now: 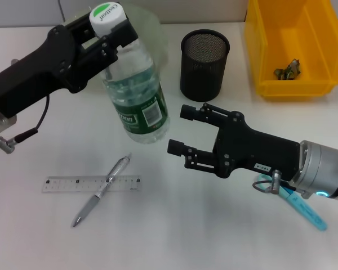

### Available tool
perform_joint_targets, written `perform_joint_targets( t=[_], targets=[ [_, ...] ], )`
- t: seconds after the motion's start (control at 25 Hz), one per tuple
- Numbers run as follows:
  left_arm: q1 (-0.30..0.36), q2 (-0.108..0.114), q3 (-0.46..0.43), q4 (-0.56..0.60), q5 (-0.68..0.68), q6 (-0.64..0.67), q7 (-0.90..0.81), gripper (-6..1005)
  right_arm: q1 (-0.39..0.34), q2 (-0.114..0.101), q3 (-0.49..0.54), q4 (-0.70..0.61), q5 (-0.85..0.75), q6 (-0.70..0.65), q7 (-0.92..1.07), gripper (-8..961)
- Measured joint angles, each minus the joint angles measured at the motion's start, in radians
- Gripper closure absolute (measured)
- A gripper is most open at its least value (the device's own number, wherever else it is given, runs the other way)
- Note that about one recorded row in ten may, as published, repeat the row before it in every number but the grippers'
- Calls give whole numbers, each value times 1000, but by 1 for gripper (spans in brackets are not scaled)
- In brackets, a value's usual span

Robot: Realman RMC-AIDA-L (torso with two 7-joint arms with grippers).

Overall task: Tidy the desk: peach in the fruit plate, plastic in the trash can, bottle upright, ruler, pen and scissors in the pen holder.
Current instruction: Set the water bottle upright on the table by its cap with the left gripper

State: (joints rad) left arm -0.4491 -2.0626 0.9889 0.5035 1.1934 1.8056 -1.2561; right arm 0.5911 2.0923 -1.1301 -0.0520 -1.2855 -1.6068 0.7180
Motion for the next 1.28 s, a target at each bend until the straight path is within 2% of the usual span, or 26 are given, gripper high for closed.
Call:
perform_joint_targets(
  t=[0.2,0.24,0.52,1.28],
  targets=[
    [11,6,-11,7,9,-77,11,543,-13,0,8,0,2,0,-3,211],
    [23,10,-11,25,17,-134,14,543,-16,0,10,0,3,0,-3,211],
    [52,10,-11,73,22,-279,68,541,-21,0,11,2,6,5,-2,211],
    [75,-4,-14,75,18,-430,220,535,-24,0,15,27,12,23,-8,212]
  ],
)
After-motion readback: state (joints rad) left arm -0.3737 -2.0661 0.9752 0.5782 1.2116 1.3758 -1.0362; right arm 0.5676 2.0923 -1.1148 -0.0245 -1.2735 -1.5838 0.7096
